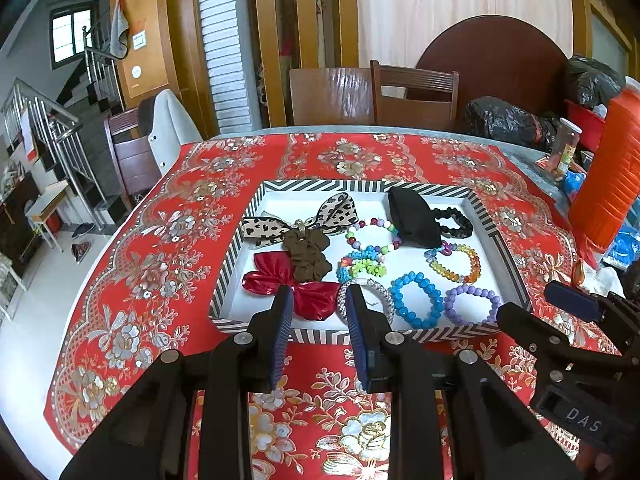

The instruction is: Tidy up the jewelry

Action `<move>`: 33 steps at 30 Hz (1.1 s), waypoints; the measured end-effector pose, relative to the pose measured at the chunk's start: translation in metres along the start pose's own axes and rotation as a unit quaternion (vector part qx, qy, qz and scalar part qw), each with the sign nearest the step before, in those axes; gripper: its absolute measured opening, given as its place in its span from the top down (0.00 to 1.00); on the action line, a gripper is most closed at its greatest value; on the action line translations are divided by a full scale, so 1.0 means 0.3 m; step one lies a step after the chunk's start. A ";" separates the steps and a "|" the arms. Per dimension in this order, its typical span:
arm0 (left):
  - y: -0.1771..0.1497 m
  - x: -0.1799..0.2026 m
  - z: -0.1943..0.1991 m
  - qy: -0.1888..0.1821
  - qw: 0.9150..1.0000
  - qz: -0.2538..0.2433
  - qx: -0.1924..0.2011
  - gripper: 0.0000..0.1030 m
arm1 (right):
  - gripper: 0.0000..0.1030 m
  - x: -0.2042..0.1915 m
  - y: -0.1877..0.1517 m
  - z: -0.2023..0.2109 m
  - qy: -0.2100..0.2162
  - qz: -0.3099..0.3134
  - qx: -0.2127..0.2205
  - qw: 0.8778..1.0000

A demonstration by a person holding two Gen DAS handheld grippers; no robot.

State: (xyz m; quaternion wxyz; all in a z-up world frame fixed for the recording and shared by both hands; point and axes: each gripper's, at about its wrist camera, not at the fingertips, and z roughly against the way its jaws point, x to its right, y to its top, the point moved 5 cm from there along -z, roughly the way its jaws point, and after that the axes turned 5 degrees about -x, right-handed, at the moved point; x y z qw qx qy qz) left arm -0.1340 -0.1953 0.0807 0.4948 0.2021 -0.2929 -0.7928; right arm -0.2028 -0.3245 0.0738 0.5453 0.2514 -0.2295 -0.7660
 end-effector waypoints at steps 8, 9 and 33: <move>0.001 -0.013 0.006 0.002 1.000 0.003 0.001 0.73 | 0.32 0.005 0.004 0.000 0.000 0.001 0.002 1.000; 0.001 -0.013 0.006 0.002 1.000 0.003 0.001 0.73 | 0.32 0.006 0.004 0.000 0.000 0.001 0.002 1.000; 0.000 -0.010 -0.009 -0.015 1.000 0.009 -0.001 0.73 | 0.32 0.006 0.000 0.000 0.003 0.000 -0.002 1.000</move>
